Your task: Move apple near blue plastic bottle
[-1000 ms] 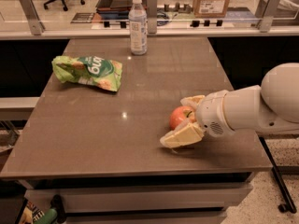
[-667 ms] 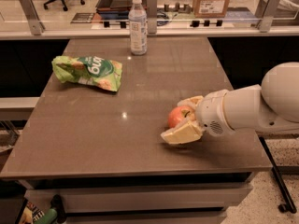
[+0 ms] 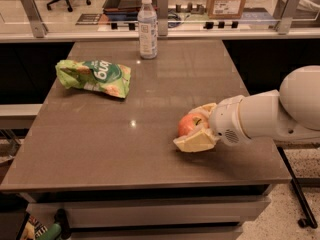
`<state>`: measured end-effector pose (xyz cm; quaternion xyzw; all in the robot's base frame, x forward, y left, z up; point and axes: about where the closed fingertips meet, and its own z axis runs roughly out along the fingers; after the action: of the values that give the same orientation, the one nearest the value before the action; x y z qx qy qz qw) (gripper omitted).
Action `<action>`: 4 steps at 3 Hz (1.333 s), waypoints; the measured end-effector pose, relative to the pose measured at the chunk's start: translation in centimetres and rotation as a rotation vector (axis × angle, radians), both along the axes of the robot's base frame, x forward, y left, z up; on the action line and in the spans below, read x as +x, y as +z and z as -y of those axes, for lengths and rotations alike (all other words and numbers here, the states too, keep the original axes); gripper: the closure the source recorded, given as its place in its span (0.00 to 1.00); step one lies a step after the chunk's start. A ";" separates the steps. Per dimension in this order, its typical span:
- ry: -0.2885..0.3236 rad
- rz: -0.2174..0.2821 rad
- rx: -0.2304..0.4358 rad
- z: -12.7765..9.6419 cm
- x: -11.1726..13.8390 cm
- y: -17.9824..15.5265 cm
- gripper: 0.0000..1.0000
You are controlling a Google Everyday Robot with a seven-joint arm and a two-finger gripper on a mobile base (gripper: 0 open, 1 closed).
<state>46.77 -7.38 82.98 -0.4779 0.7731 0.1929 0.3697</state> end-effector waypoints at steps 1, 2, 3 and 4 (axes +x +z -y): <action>-0.022 0.018 -0.003 1.1 2.0 2.3 1.00; -0.047 0.037 -0.022 2.6 5.4 5.6 1.00; -0.057 0.062 -0.047 3.8 8.9 8.6 1.00; -0.068 0.087 -0.060 4.1 12.7 10.5 1.00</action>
Offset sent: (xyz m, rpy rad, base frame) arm 0.1013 -0.0515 0.1008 -0.0483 -0.0649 -0.0884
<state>59.45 -11.46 93.44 -0.4701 0.7775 0.1360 0.3950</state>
